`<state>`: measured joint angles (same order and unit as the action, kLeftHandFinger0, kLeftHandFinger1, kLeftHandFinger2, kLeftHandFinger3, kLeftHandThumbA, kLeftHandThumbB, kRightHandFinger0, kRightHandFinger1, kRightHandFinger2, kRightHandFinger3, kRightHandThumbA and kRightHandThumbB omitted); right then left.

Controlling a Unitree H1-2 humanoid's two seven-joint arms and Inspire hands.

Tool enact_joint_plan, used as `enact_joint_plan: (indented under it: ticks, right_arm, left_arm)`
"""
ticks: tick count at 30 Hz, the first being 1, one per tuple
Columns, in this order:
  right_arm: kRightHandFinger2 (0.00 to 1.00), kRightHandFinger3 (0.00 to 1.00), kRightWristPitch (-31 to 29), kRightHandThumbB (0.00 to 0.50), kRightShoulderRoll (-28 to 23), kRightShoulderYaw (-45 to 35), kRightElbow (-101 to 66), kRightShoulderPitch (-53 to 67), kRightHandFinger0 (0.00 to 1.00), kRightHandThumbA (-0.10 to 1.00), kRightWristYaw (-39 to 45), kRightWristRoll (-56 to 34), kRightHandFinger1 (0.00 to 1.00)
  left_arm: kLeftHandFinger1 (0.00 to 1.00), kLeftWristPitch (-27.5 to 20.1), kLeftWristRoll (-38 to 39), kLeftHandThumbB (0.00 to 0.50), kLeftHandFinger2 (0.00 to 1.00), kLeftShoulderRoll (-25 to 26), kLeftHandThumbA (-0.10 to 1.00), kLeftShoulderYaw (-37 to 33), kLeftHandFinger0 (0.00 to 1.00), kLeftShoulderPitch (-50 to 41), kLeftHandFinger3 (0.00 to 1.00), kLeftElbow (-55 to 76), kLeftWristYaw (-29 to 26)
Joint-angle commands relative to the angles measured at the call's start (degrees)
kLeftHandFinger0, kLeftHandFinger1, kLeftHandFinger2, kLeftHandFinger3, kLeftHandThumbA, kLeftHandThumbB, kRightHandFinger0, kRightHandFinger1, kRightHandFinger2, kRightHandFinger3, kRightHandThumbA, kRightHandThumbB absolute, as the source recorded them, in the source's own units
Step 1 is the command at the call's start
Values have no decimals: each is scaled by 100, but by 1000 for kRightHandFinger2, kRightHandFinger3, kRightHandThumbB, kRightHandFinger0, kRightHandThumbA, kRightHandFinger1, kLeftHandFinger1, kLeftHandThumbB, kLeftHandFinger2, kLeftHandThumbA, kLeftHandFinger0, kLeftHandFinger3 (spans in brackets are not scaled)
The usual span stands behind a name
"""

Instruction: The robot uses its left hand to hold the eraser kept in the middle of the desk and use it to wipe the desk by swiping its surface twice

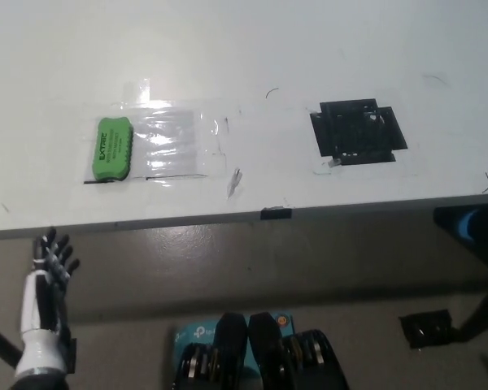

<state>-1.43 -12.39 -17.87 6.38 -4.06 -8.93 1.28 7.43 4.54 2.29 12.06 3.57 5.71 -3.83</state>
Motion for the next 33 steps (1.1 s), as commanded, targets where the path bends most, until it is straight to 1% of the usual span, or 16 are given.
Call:
enact_joint_plan:
  ticks: [1,3,7,9,10,13,14,15,16,18,19,22,24,28,31,33]
  right_arm:
    - [1000,1000,-129,282,-131,-55,-183,-59,1000,1000,-71,25,1000]
    - [1000,1000,-141,294,-123,-71,-203,-37,1000,1000,-98,37,1000]
    - [1000,1000,-135,301,-118,-92,-256,15,1000,1000,-129,59,1000]
    - [1000,1000,-178,288,-137,-94,-263,40,1000,1000,-146,96,1000]
    - [1000,1000,-163,277,-145,-88,-273,49,1000,1000,-156,127,1000]
    - [1000,1000,-128,273,-135,-112,-284,56,1000,1000,-127,52,1000]
    - [1000,1000,-79,267,-143,-109,-323,69,1000,1000,-114,60,1000]
    - [1000,1000,-84,267,-147,-108,-316,70,1000,1000,-110,61,1000]
    - [1000,1000,-75,265,-147,-107,-322,71,1000,1000,-108,66,1000]
    - [1000,1000,-78,266,-147,-108,-307,66,1000,1000,-115,67,1000]
    - [1000,1000,-78,267,-147,-102,-323,96,1000,1000,-100,69,1000]
    - [1000,1000,-123,265,-156,-74,-308,76,1000,1000,-123,139,1000]
    - [1000,1000,-149,267,-151,-70,-305,99,1000,1000,-123,143,1000]
    - [1000,1000,-123,264,-162,-57,-341,187,1000,1000,-100,167,1000]
    - [1000,1000,-145,281,-158,-65,-316,185,1000,1000,-99,139,1000]
    - [1000,1000,-146,249,-147,-65,-349,191,1000,1000,-119,154,1000]
  left_arm:
    - [1000,728,10,157,1000,425,1000,-32,1000,308,1000,1609,145]
    - [1000,1034,-13,201,1000,606,1000,-47,1000,465,1000,2046,189]
    - [1000,1949,480,225,1000,1186,1000,27,1000,1509,1000,2807,270]
    - [1000,1949,453,223,1000,1415,1000,-38,1000,1949,1000,2700,285]
    - [1000,1949,332,191,1000,1502,1000,-67,1000,2125,1000,2596,335]
    - [1000,1703,-207,202,1000,1785,1000,-323,1000,2588,1000,2115,409]
    - [1000,1216,-736,116,1000,2014,1000,-616,1000,2937,1000,1365,436]
    - [1000,966,-897,88,1000,2096,1000,-712,1000,2999,1000,1120,431]
    - [1000,762,-1195,97,1000,2255,1000,-922,1000,3118,1000,758,413]
    - [1000,389,-1707,3,1000,2593,1000,-1372,1000,3337,1000,-49,398]
    - [1000,380,-1719,0,1000,2633,1000,-1409,1000,3291,1000,-48,367]
    - [1000,-718,-2544,135,1000,3064,1000,-2230,1000,3790,1000,-1700,254]
    - [1000,-1058,-3021,154,1000,3190,1000,-2697,1000,4029,1000,-2290,93]
    - [1000,-1387,-4165,129,1000,3523,1000,-3717,1000,4376,1000,-2812,-149]
    - [1000,-1533,-4706,164,1000,3666,1000,-4335,1000,4671,1000,-3217,-161]
    - [1000,-1438,-5164,195,1000,3761,1000,-4763,1000,4855,1000,-3354,-134]
